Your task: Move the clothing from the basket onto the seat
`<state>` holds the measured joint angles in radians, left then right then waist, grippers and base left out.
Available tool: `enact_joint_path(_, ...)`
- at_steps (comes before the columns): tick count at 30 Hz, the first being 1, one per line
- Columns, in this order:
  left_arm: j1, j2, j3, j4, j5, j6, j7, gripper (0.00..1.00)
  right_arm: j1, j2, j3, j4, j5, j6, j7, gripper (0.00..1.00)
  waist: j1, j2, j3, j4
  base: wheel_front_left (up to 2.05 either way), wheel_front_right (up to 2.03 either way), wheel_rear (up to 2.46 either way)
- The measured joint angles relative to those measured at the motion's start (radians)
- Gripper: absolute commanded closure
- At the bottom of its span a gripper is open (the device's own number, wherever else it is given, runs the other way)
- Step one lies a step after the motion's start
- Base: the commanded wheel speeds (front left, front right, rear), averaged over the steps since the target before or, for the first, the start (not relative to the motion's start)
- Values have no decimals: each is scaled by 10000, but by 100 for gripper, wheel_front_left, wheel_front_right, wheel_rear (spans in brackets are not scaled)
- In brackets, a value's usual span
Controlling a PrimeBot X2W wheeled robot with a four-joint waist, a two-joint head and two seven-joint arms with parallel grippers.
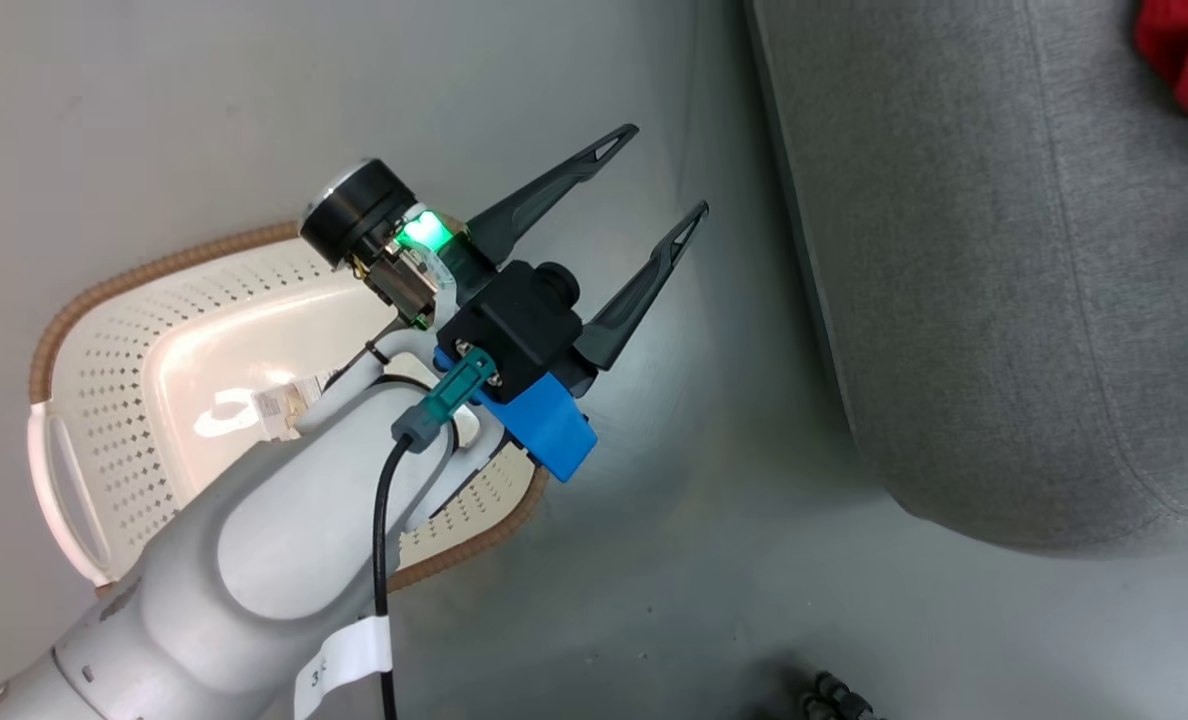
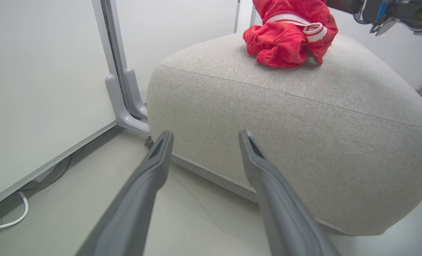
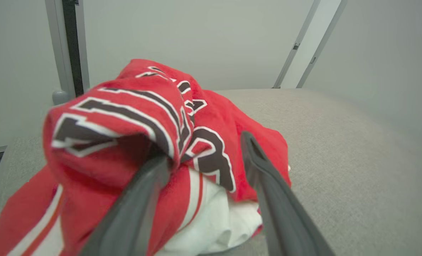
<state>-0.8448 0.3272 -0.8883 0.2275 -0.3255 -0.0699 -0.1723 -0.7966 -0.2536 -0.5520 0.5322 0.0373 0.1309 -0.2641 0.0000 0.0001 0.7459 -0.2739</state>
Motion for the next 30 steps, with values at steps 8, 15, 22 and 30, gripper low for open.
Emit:
enact_joint_path(8, 595, -339, 81, 614, -405, 165, -571, 0, 2205, 253, 518, -1262, -113, -2, 2, 0, -1, 0, -1221, -52, 0, 0, 0)
enact_joint_path(15, 1476, -545, 723, 970, -821, 550, -865, 0, 3520, 489, 1365, -2957, -194, -2, 0, 0, -1, 1, -2668, 9, 0, 0, 0)
enact_joint_path(22, 2594, -675, 2253, 309, -704, 882, -894, 0, 4426, 548, 2523, -4059, 165, -2, 2, 0, -3, 0, -3984, 386, 0, 0, 0)
enact_joint_path(30, 4169, -909, 4259, -249, -213, 819, -895, 0, 5214, 1022, 3691, -4704, 244, -2, 0, 0, -3, 0, -4993, 1246, 0, 0, 0)
